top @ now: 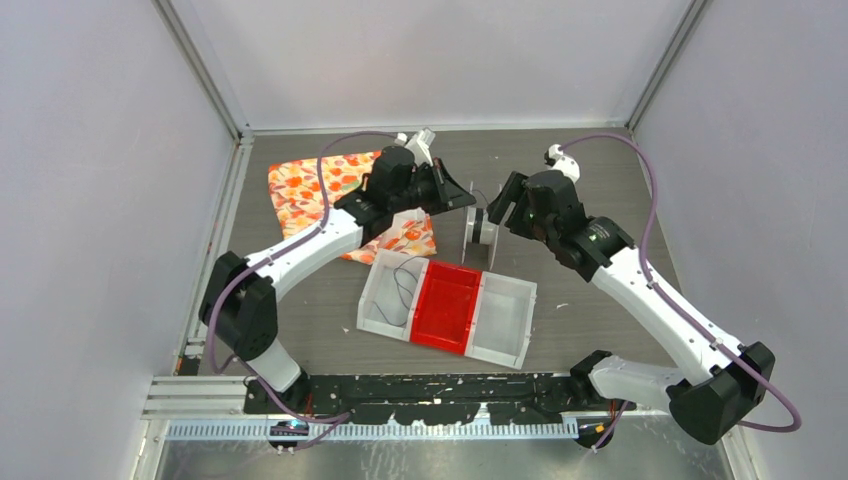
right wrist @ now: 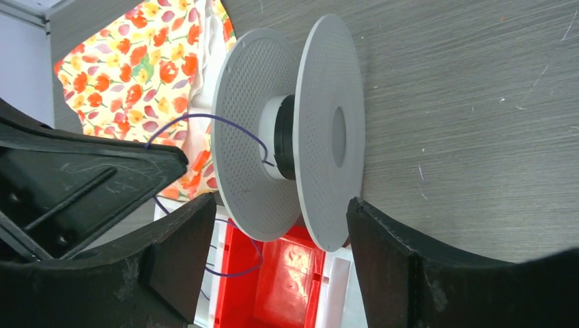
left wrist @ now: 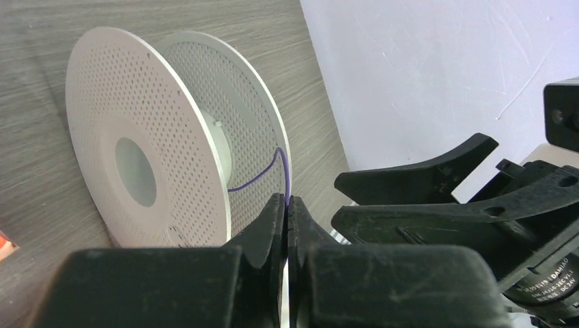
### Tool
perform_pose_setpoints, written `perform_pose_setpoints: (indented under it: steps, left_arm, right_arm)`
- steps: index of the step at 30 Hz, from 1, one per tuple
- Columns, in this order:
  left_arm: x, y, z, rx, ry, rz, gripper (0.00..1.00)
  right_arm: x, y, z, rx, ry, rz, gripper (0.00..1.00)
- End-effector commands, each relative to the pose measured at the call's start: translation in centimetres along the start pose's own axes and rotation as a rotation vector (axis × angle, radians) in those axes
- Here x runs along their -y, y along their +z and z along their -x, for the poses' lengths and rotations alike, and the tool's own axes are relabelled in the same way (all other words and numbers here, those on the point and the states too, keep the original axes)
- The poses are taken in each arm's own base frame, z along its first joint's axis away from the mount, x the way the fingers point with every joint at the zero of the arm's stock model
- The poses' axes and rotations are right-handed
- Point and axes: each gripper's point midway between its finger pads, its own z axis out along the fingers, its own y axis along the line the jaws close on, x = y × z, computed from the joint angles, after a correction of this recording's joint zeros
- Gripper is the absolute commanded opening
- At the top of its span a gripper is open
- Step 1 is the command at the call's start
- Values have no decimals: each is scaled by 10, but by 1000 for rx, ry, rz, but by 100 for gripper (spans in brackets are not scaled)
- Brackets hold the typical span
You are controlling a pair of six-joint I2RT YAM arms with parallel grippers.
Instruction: Wrap the cables
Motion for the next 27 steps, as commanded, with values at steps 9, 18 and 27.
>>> perform_pose_setpoints:
  steps: [9, 18, 27]
  left_arm:
    - [28, 4, 2, -9, -153, -94, 0]
    - [25, 12, -5, -49, -205, -103, 0]
    - [18, 14, -5, -38, -253, -99, 0]
  right_arm:
    - [0, 18, 9, 98, 33, -63, 76]
    - [10, 34, 2, 119, 42, -123, 70]
    - [12, 47, -12, 72, -30, -158, 56]
